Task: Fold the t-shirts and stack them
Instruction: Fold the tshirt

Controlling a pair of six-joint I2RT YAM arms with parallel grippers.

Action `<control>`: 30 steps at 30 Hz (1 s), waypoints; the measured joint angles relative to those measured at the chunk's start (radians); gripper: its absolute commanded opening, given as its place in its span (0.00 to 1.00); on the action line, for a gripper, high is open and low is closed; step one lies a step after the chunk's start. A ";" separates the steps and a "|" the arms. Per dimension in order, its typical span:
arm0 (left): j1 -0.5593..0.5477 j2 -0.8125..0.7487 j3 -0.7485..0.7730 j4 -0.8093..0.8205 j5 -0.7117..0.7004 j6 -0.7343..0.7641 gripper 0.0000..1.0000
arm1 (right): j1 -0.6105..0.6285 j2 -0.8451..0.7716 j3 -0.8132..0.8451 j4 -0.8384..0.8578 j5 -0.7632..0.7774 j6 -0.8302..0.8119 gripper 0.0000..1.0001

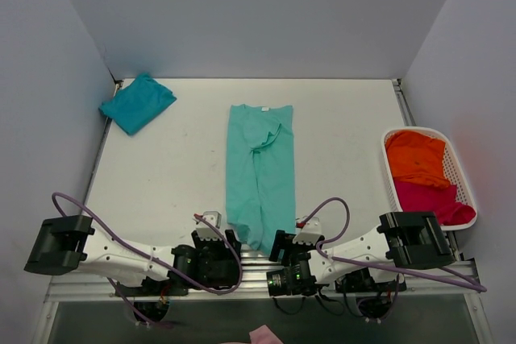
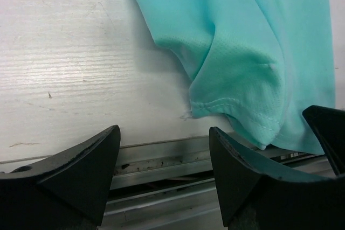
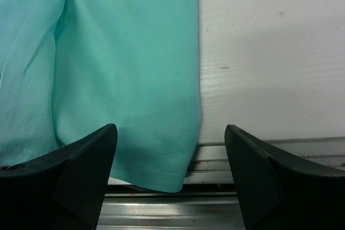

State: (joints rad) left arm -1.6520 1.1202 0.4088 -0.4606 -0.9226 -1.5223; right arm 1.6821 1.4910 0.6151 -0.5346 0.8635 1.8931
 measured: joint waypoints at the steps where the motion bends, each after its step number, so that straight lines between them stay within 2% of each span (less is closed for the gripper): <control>1: 0.005 0.003 -0.013 0.026 -0.004 0.004 0.75 | -0.001 0.000 0.000 0.000 0.000 0.000 0.77; 8: 0.074 0.020 -0.092 0.250 -0.039 0.053 0.74 | -0.011 0.000 0.000 0.001 0.000 -0.001 0.77; 15: 0.113 0.099 -0.100 0.446 -0.045 0.106 0.74 | -0.034 0.010 0.000 0.011 -0.002 -0.011 0.77; 18: 0.119 0.122 -0.100 0.501 -0.038 0.119 0.70 | -0.046 0.013 0.000 0.023 -0.004 -0.018 0.77; 24: 0.122 0.159 -0.100 0.561 -0.011 0.126 0.50 | -0.074 0.013 -0.014 0.053 -0.006 -0.047 0.73; 27: 0.126 0.180 -0.099 0.584 -0.005 0.129 0.45 | -0.084 0.013 -0.019 0.061 -0.003 -0.064 0.69; 28: 0.129 0.186 -0.099 0.591 -0.005 0.129 0.39 | -0.087 0.013 -0.021 0.067 -0.002 -0.069 0.69; 30: 0.135 0.201 -0.099 0.604 -0.001 0.128 0.33 | -0.092 0.013 -0.025 0.075 0.003 -0.079 0.68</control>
State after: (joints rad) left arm -1.5166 1.3209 0.3099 0.1436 -0.9234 -1.3945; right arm 1.5906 1.5036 0.5900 -0.4595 0.8669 1.8137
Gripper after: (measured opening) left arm 0.384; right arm 0.687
